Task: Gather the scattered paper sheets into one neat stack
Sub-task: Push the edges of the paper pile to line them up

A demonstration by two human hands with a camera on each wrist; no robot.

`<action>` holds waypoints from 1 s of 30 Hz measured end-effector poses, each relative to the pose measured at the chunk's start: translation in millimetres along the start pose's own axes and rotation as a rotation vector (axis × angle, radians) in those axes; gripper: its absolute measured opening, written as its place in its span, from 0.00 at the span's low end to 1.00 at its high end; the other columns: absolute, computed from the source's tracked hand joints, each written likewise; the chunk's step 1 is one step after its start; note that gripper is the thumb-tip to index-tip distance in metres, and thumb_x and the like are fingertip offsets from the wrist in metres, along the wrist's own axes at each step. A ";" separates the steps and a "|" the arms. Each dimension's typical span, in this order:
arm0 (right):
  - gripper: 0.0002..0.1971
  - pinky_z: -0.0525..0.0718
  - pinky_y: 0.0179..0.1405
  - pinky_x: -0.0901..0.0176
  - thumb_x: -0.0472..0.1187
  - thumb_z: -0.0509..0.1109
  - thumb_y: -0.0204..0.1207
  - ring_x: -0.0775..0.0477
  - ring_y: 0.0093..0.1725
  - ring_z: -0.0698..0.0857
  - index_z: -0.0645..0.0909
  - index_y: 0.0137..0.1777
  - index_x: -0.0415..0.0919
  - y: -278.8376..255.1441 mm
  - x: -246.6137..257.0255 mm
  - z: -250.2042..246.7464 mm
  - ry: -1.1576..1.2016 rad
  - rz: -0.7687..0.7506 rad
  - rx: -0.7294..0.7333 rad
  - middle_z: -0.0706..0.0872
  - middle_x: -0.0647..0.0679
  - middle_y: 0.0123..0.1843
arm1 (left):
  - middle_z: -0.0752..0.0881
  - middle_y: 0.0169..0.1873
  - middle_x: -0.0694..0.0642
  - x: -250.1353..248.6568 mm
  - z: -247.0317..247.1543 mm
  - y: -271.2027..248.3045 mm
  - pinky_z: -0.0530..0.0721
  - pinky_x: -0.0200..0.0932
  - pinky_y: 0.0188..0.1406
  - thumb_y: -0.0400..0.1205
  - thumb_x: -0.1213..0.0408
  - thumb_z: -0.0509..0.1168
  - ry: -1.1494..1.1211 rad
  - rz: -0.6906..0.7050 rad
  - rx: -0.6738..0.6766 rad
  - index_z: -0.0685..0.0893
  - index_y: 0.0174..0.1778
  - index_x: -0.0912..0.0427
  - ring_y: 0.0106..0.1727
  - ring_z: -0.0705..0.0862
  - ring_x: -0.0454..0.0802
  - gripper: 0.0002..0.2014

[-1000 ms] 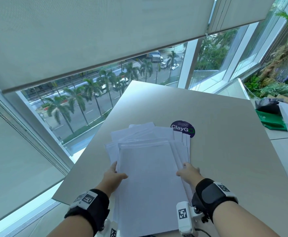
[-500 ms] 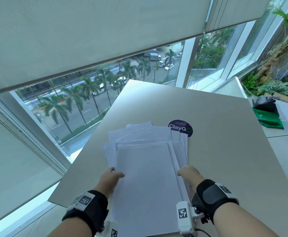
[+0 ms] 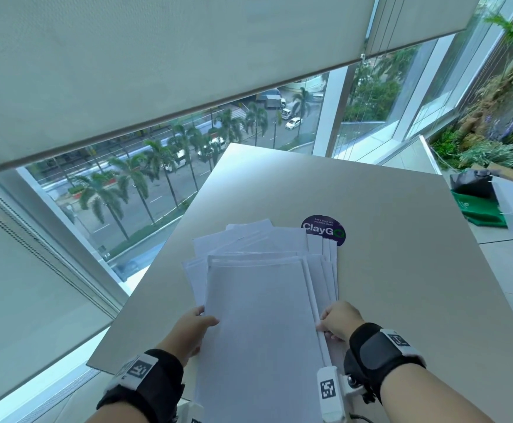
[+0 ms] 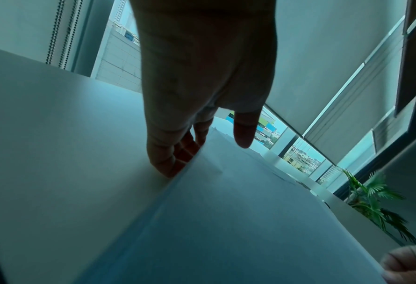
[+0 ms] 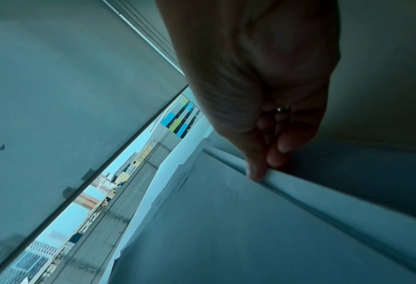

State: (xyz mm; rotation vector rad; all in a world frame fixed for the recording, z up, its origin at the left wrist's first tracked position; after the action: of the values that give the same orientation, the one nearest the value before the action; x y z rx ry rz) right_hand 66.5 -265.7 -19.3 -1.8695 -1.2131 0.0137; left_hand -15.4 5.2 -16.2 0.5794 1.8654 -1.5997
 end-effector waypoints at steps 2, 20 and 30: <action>0.14 0.76 0.20 0.66 0.26 0.69 0.74 0.50 0.22 0.74 0.76 0.28 0.38 -0.2 -2.0 2.4 0.103 0.021 0.078 0.78 0.43 0.25 | 0.88 0.43 0.57 -2.1 0.7 -1.2 0.82 0.35 0.23 0.65 0.71 0.65 0.008 0.019 0.012 0.78 0.67 0.58 0.31 0.87 0.49 0.30; 0.09 0.67 0.28 0.62 0.32 0.62 0.76 0.48 0.32 0.68 0.65 0.38 0.40 7.5 -7.7 -9.2 0.142 -0.006 -0.055 0.67 0.47 0.34 | 0.80 0.62 0.54 -13.6 11.0 -12.8 0.83 0.44 0.43 0.73 0.65 0.69 0.088 -0.012 -0.009 0.73 0.65 0.54 0.53 0.84 0.51 0.24; 0.12 0.80 0.43 0.51 0.28 0.65 0.74 0.36 0.49 0.83 0.73 0.56 0.34 21.2 -23.6 -6.2 0.396 0.011 0.071 0.81 0.35 0.50 | 0.75 0.63 0.52 -14.1 14.1 -15.9 0.67 0.48 0.60 0.78 0.63 0.65 0.187 -0.045 0.036 0.75 0.66 0.51 0.64 0.70 0.49 0.19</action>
State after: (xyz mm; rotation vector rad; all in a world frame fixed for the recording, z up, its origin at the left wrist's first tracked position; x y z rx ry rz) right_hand 72.5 -290.1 -39.7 -1.7151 -0.9159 -0.2910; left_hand -13.7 -10.6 3.7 0.7290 2.0014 -1.6599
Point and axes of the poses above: each hand's wrist, its own y-axis towards the middle knuckle, its own z-axis out of the palm, x = y × z, the point moved 1 cm from there along y, towards the middle knuckle
